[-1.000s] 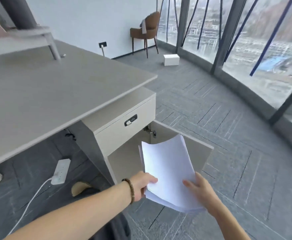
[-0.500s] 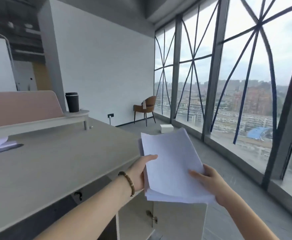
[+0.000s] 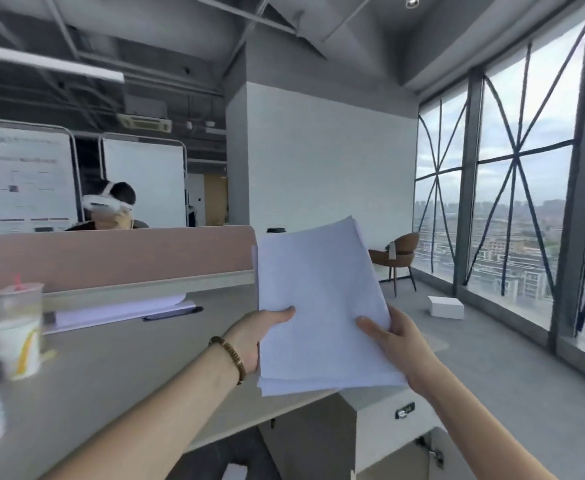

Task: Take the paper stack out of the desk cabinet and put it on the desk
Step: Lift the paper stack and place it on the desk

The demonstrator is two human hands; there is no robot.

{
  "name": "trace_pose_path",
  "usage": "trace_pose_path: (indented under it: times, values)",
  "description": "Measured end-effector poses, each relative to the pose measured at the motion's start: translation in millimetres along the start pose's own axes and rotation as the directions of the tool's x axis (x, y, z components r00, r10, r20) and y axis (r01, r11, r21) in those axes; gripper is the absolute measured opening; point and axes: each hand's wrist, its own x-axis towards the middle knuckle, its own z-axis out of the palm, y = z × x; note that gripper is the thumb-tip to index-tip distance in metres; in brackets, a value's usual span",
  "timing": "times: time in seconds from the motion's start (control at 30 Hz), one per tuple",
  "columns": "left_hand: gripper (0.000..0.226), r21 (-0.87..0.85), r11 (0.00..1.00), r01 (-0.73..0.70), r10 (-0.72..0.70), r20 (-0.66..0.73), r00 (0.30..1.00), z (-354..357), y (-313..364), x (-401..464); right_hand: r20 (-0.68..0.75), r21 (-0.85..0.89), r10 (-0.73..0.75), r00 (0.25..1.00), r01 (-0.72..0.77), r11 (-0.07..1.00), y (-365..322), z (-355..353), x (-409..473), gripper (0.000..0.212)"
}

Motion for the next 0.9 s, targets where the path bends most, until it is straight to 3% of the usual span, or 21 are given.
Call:
trace_pose_path:
  times: [0.3,0.53,0.9]
  values:
    - [0.024,0.001,0.979,-0.202,0.201,-0.101,0.974,-83.6,30.0,-24.7,0.13,0.134,-0.034,0.991,0.017,0.991,-13.7,91.3,31.0,0.035]
    - [0.022,0.131,0.912,-0.389,0.41,-0.249,0.877,-132.0,21.2,1.9,0.258,0.065,-0.028,0.966,0.012,0.998,8.8,141.3,74.6,0.029]
    - [0.012,0.238,0.906,-0.35,0.421,-0.419,0.805,-175.8,-34.3,82.4,0.168,-0.087,0.025,0.985,-0.011,0.996,104.3,196.7,120.0,0.028]
